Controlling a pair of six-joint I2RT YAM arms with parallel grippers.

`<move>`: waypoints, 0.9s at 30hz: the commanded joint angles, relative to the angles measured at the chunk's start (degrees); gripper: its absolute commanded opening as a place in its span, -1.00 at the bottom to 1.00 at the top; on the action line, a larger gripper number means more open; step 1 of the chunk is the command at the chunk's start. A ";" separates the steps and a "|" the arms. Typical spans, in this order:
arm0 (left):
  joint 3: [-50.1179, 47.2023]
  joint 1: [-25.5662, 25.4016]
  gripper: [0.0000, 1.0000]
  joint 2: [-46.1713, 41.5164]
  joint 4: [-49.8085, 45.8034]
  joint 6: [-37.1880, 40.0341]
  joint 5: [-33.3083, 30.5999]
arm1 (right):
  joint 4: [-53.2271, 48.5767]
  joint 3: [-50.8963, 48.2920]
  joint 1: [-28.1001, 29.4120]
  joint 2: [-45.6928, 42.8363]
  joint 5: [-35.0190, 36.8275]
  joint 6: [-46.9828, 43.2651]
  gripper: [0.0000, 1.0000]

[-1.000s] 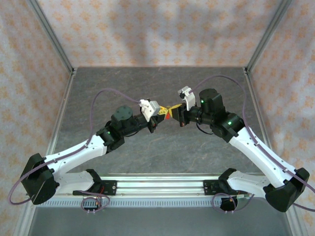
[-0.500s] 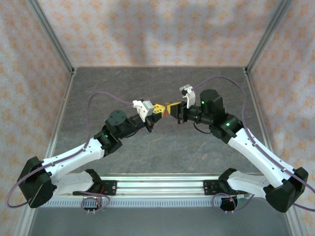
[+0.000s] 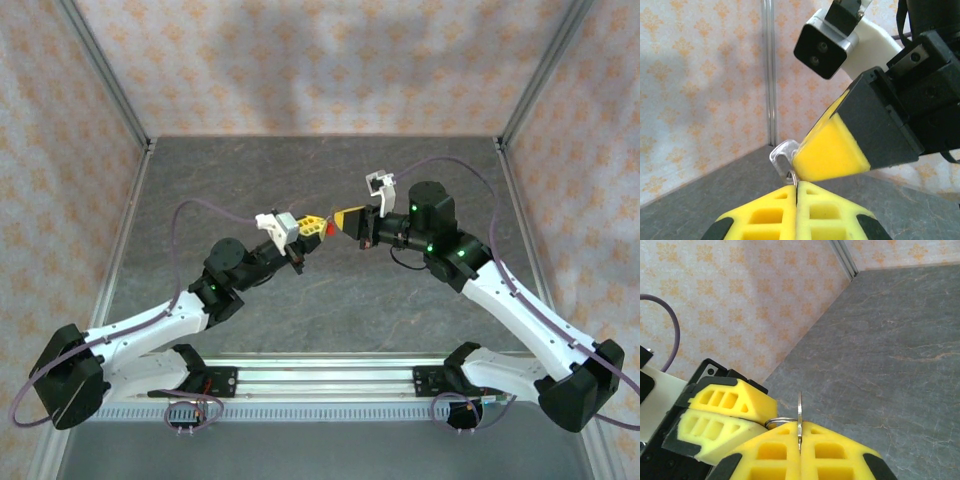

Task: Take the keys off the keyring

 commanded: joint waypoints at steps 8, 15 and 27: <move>-1.71 -0.04 -0.42 -3.02 0.41 -0.84 -1.21 | -8.06 7.15 -0.77 0.79 1.87 -8.63 -1.00; 3.34 0.00 -0.17 -3.26 -7.84 0.64 1.24 | -10.66 7.68 -0.68 0.63 2.33 -11.50 -1.00; 9.88 -0.04 -0.16 0.95 -15.11 1.71 4.57 | -10.37 7.44 -0.04 0.47 2.03 -11.92 -1.00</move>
